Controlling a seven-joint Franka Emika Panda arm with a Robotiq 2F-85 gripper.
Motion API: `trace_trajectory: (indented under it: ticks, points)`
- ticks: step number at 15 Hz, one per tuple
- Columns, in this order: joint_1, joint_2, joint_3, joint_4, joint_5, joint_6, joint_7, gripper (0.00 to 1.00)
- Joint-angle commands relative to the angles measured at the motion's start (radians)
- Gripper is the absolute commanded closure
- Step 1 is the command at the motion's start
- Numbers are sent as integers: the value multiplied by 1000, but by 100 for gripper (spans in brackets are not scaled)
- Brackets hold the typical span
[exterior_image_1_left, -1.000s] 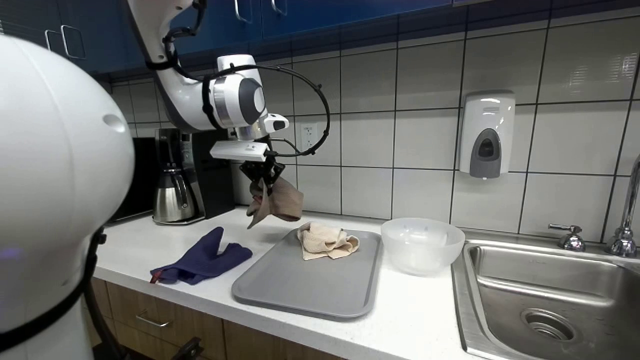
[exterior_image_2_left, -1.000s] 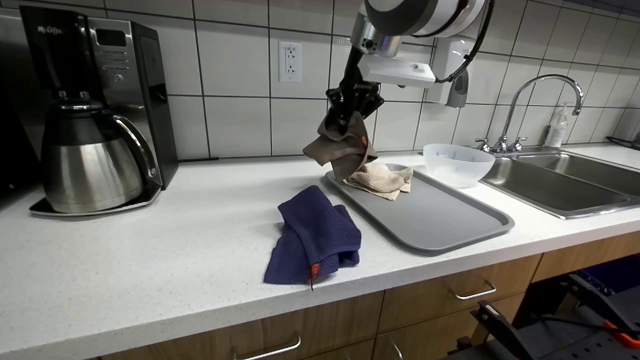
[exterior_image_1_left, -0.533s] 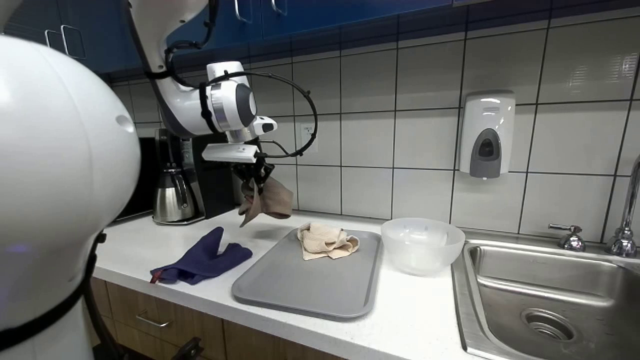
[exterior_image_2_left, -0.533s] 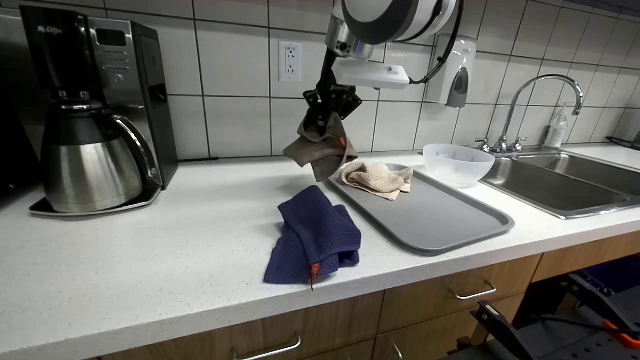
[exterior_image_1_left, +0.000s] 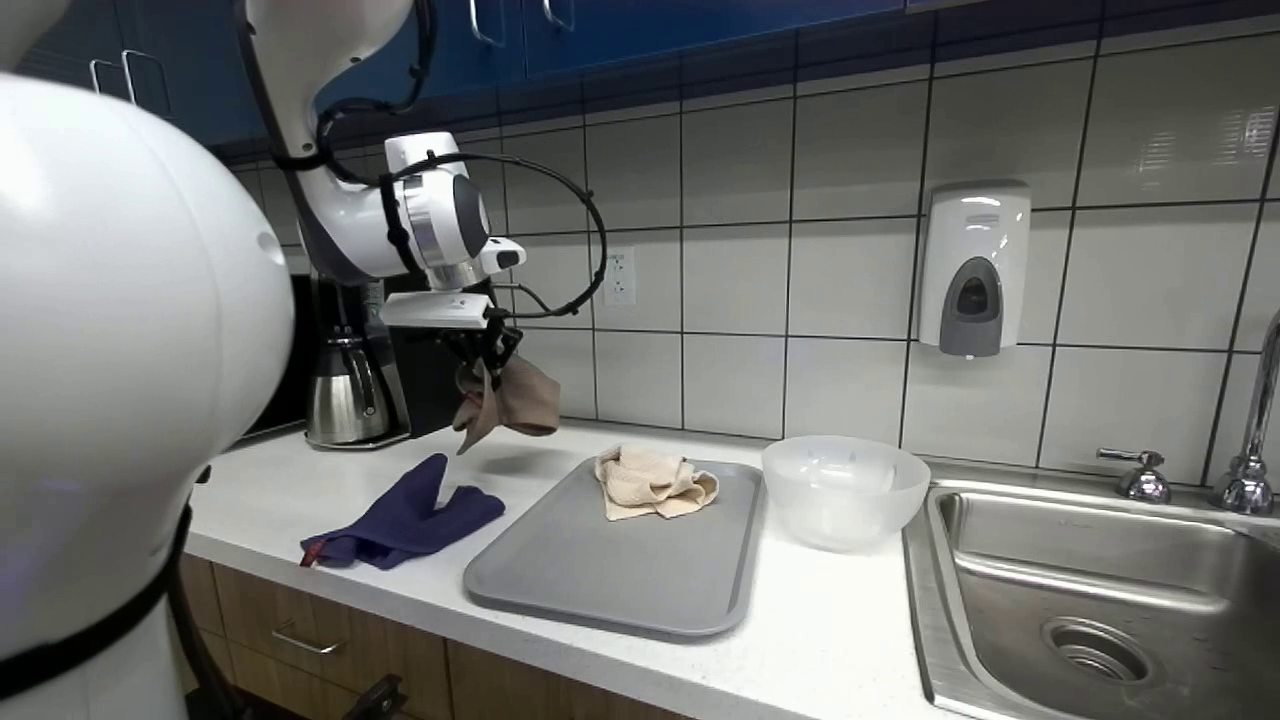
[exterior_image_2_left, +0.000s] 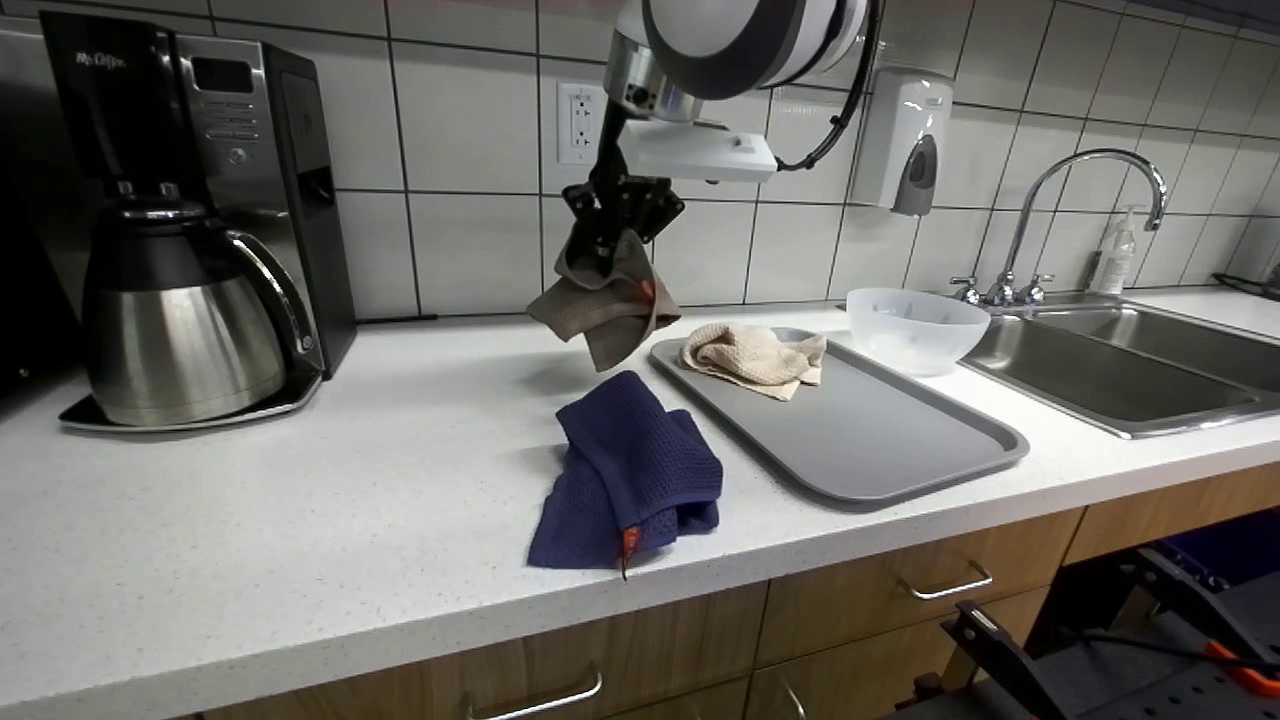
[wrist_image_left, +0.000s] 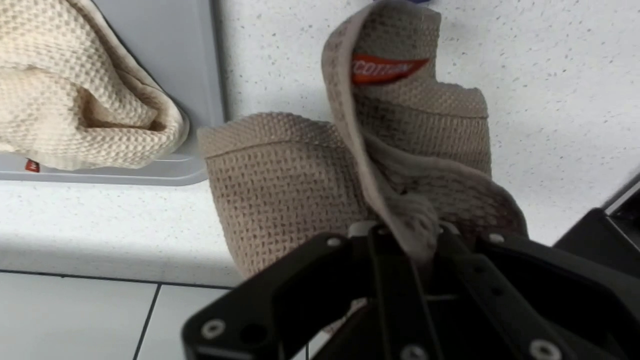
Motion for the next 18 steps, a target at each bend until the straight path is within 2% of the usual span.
trace_trajectory:
  ticks: [1, 9, 18]
  points:
    - [32, 33, -13, 53, -49, -32, 50, 99]
    - [69, 75, -13, 87, -43, -34, 48, 99]
    - [150, 94, -23, 113, -50, -71, 91, 99]
